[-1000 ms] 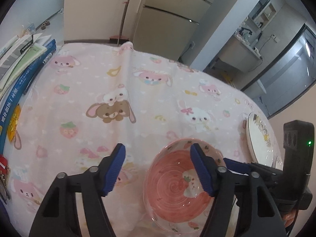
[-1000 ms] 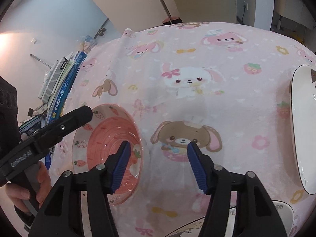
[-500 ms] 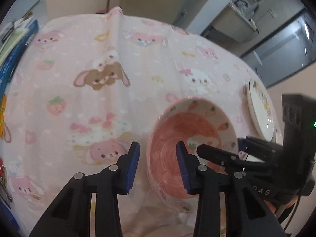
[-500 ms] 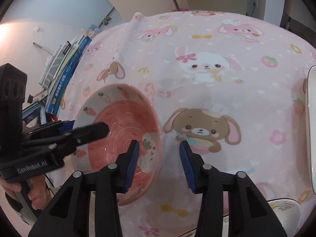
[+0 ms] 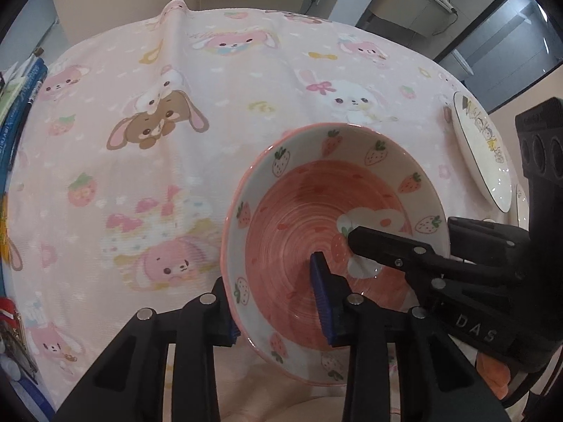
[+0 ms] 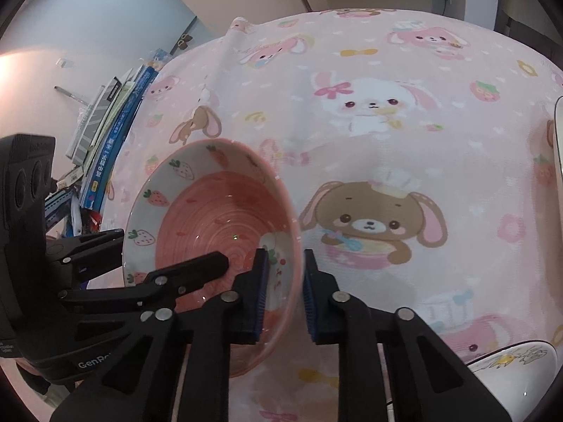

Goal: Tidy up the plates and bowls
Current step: 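Lift and tilt the pink bowl with both tools above the white bowl, then lower the pink carrot bowl into the white bowl with both tools, then open the right tool while the left tool opens, releasing the stacked bowls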

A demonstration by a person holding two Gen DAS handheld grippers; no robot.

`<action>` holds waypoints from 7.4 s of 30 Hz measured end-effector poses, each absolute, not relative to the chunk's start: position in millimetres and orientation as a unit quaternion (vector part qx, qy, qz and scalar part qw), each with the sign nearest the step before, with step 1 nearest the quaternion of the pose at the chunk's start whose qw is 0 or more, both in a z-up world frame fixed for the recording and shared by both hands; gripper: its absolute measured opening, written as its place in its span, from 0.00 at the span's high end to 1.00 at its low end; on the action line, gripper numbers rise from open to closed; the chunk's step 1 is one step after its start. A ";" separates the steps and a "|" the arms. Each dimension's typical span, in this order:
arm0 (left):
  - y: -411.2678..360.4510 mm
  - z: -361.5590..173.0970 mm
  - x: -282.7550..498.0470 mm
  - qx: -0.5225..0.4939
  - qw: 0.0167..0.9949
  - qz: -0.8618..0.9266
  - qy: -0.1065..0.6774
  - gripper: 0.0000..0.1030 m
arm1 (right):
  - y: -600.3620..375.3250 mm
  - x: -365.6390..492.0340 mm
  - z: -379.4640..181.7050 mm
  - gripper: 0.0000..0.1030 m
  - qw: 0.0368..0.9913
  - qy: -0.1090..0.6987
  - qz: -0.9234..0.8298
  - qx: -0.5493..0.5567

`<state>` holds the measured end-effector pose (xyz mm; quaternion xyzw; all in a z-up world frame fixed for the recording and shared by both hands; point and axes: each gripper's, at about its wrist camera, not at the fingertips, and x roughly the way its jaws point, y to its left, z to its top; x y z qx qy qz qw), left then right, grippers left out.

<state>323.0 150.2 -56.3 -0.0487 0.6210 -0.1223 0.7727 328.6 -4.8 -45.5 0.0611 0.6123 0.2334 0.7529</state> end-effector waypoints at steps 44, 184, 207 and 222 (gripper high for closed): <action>156.4 -50.0 319.6 -0.061 0.784 -0.140 0.602 0.75 | -14.5 326.6 -33.3 0.89 0.770 0.591 0.234 0.057; 201.7 12.0 68.9 -0.167 0.932 -0.012 0.322 0.94 | -0.1 152.4 24.0 0.93 0.846 0.438 0.302 0.037; 196.7 3.8 72.1 -0.131 0.941 0.003 0.311 0.93 | -2.2 137.3 21.6 0.88 0.868 0.390 0.308 0.006; 198.8 -6.2 64.4 -0.144 0.946 0.003 0.289 0.90 | 4.5 101.7 31.0 0.76 0.916 0.292 0.269 -0.064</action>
